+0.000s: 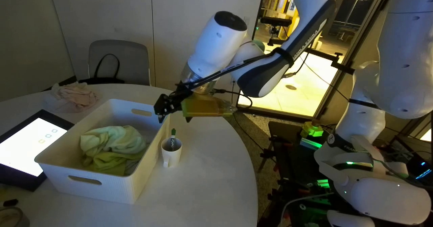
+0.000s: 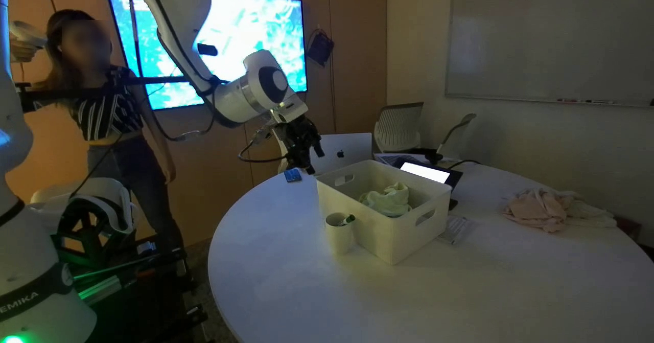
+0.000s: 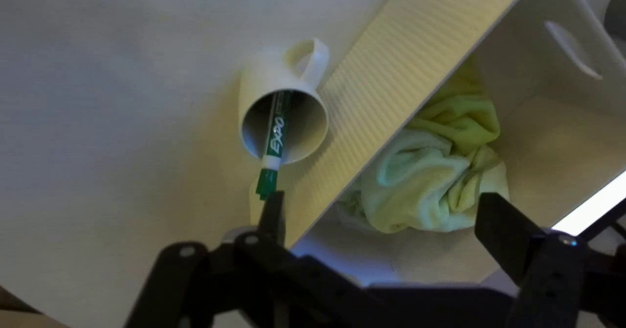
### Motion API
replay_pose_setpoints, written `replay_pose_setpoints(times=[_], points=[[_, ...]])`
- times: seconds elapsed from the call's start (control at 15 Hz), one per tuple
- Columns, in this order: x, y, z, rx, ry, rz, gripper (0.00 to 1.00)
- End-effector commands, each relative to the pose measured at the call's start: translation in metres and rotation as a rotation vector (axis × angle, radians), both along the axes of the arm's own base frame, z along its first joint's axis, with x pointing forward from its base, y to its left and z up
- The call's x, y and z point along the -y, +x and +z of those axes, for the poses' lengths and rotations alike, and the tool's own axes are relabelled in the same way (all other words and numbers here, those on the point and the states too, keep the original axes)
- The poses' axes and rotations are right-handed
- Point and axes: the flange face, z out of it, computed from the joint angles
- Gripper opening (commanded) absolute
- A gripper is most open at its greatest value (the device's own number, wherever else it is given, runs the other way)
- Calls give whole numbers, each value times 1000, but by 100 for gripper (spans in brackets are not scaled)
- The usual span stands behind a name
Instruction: Put the towels in the basket and the smaller objects into the white mug
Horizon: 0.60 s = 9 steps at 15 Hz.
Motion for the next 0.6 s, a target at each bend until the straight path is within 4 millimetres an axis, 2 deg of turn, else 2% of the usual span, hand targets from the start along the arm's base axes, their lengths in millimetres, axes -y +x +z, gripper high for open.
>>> replay_pose_setpoints(times=[0.0,0.2,0.4,0.47,0.53], points=[[-6,-29,-2,-78,80,116,100],[-18,-34,-12,-216,150,192,100],[-7,-36,1,-397,196,250,100],[-14,-40,-7,-318,172,204,100],[-11,-40,-3,-357,184,221,100]])
